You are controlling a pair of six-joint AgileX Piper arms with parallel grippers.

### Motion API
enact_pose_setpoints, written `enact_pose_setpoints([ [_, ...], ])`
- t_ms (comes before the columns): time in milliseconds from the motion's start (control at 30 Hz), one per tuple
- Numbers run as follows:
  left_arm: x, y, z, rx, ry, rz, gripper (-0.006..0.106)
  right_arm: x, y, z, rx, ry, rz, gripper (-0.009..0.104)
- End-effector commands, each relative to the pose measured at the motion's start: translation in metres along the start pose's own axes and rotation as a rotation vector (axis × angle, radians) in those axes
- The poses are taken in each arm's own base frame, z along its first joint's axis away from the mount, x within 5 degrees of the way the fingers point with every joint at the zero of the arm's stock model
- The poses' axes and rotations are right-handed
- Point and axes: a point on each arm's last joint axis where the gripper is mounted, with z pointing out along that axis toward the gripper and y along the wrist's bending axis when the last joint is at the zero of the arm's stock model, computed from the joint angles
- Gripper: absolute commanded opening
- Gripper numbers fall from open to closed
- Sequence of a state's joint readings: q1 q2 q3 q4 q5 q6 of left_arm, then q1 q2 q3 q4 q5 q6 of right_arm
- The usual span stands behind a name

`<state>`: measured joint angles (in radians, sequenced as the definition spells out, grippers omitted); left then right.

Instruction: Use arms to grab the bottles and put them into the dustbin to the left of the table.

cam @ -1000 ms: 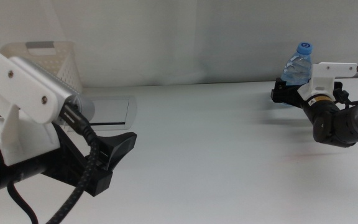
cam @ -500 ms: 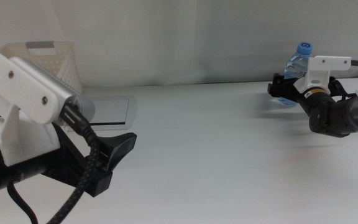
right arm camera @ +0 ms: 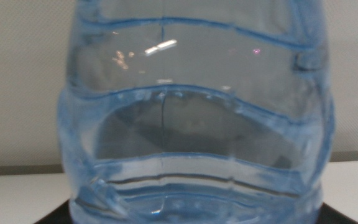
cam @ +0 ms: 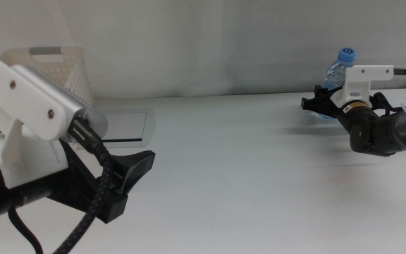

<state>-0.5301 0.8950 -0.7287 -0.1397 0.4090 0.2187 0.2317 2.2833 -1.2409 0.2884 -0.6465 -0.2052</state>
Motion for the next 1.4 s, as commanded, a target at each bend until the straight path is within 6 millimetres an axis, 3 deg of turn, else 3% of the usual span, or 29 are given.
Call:
enact_pose_setpoints([
  [0,0.001,-0.002,0.0,0.01,-0.002,-0.005,0.087,-0.001,0.0,0.0,-0.009,0.025,-0.006,-0.002],
  [467,0.001,-0.002,0.0,0.01,-0.002,-0.005,0.087,-0.019,0.002,-0.009,-0.036,0.079,0.004,-0.002],
  [667,0.001,-0.002,0.0,0.01,-0.002,-0.005,0.087,-0.027,0.001,-0.022,-0.042,0.083,-0.005,-0.002],
  [967,0.001,-0.002,0.0,0.01,-0.002,-0.005,0.087,-0.026,0.013,-0.074,-0.076,0.036,-0.063,-0.002],
  [1267,0.001,-0.002,0.0,0.01,0.0,-0.005,0.087,-0.061,0.064,-0.137,-0.234,-0.08,-0.095,-0.002],
  [1367,0.001,-0.002,0.0,0.011,0.003,-0.005,0.087,-0.062,0.078,-0.16,-0.264,-0.097,-0.058,-0.002],
])
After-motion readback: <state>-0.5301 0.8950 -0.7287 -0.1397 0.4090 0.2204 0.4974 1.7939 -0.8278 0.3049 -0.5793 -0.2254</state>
